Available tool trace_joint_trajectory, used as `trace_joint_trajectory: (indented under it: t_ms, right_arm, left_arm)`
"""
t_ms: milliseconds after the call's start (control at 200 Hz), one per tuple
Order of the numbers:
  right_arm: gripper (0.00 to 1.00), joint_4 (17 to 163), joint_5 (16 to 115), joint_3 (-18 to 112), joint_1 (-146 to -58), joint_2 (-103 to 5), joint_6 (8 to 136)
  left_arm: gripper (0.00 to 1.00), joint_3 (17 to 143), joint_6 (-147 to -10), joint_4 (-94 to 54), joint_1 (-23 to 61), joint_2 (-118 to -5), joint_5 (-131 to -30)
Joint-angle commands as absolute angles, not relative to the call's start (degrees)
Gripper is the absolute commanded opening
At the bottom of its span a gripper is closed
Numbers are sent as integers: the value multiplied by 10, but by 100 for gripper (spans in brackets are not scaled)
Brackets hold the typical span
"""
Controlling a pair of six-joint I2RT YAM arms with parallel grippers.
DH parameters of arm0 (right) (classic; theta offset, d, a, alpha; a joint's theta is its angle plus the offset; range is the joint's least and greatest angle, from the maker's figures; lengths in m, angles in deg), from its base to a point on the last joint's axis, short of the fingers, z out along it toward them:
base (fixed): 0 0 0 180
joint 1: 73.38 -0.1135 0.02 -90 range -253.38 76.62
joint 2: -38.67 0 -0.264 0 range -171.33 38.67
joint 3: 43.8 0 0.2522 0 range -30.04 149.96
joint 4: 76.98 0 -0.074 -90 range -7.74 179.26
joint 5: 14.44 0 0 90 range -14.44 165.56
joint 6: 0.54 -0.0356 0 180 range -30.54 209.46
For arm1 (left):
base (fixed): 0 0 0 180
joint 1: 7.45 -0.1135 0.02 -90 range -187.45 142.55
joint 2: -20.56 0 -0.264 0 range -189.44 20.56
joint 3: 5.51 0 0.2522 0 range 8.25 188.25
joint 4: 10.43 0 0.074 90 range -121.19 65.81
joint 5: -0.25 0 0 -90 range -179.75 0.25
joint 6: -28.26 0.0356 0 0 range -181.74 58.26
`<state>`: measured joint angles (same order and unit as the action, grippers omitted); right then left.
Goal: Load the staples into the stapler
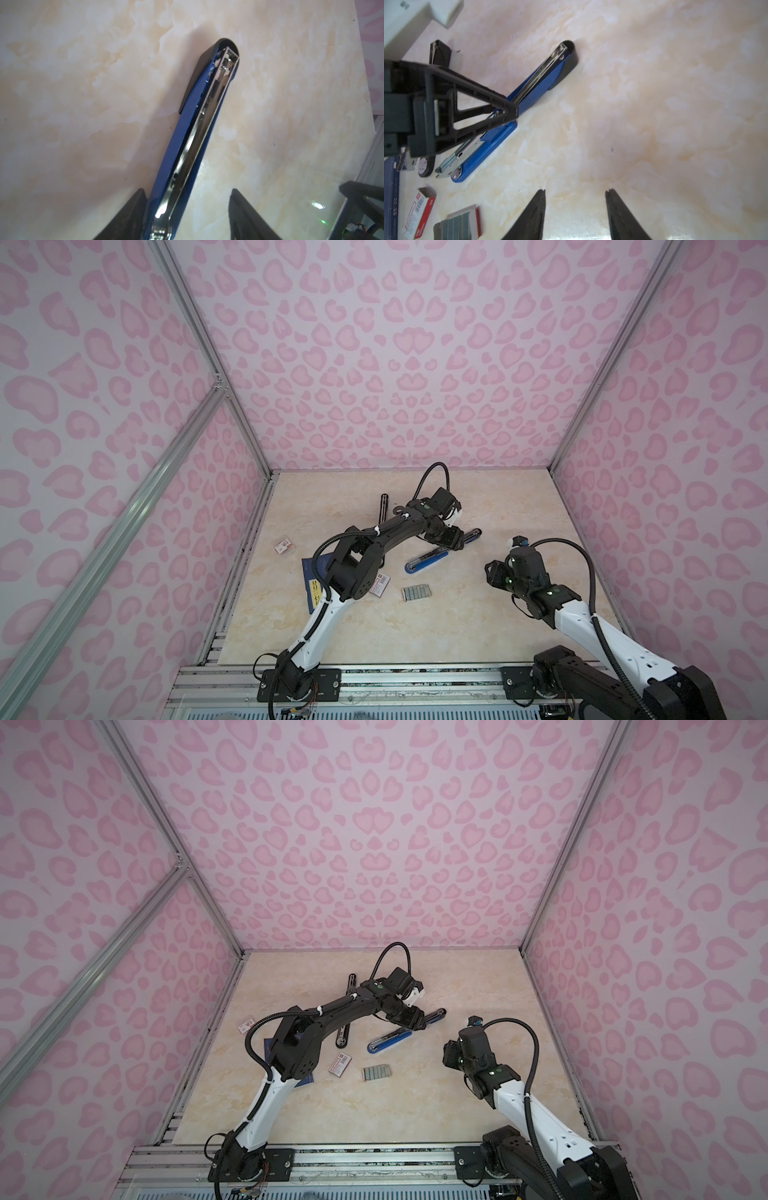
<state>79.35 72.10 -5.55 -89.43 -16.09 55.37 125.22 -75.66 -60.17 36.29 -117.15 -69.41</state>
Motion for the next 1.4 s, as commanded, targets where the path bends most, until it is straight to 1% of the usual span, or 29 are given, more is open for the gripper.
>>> trace_joint_trajectory:
  t_ms: [0, 180, 370, 475, 600, 760, 950, 975, 1125, 1160, 1185, 1210, 1220, 1255, 1395]
  right_arm:
    - [56, 827, 686, -64, -862, -145, 541]
    - [56, 871, 626, -82, -803, -154, 526]
    - [56, 909, 603, -94, -777, -174, 517]
    - [56, 921, 594, -97, -768, -185, 516]
    - [55, 934, 591, -103, -761, -195, 517]
    - [54, 963, 588, -108, -758, -215, 512]
    - [56, 1020, 583, -115, -758, -258, 497]
    - [56, 1025, 583, -114, -758, -264, 496]
    - [57, 1058, 569, -102, -756, -310, 495]
    - [57, 1058, 561, -94, -756, -322, 500]
    - [57, 1056, 555, -88, -757, -331, 503]
    - [57, 1058, 552, -83, -757, -340, 505]
    - [57, 1059, 551, -82, -757, -344, 503]
    - [56, 1070, 546, -81, -757, -354, 502]
    - [54, 1107, 535, -80, -755, -383, 496]
  left_arm:
    - [68, 1275, -725, -608, 366, -1170, -722]
    - [70, 1323, -688, -607, 374, -1205, -744]
    - [71, 1368, -652, -608, 386, -1241, -767]
    - [71, 1375, -640, -603, 394, -1253, -782]
    - [64, 1374, -633, -603, 401, -1262, -784]
    - [49, 1362, -618, -598, 412, -1258, -797]
    - [47, 1334, -610, -577, 418, -1235, -817]
    - [45, 1333, -610, -576, 418, -1233, -816]
    - [43, 1332, -610, -573, 418, -1227, -822]
    - [41, 1331, -609, -572, 418, -1227, -821]
    - [38, 1331, -608, -572, 418, -1226, -819]
    - [37, 1331, -607, -573, 418, -1226, -818]
    - [34, 1330, -607, -572, 418, -1226, -818]
    - [30, 1329, -606, -572, 419, -1226, -815]
    - [23, 1314, -604, -568, 419, -1219, -813]
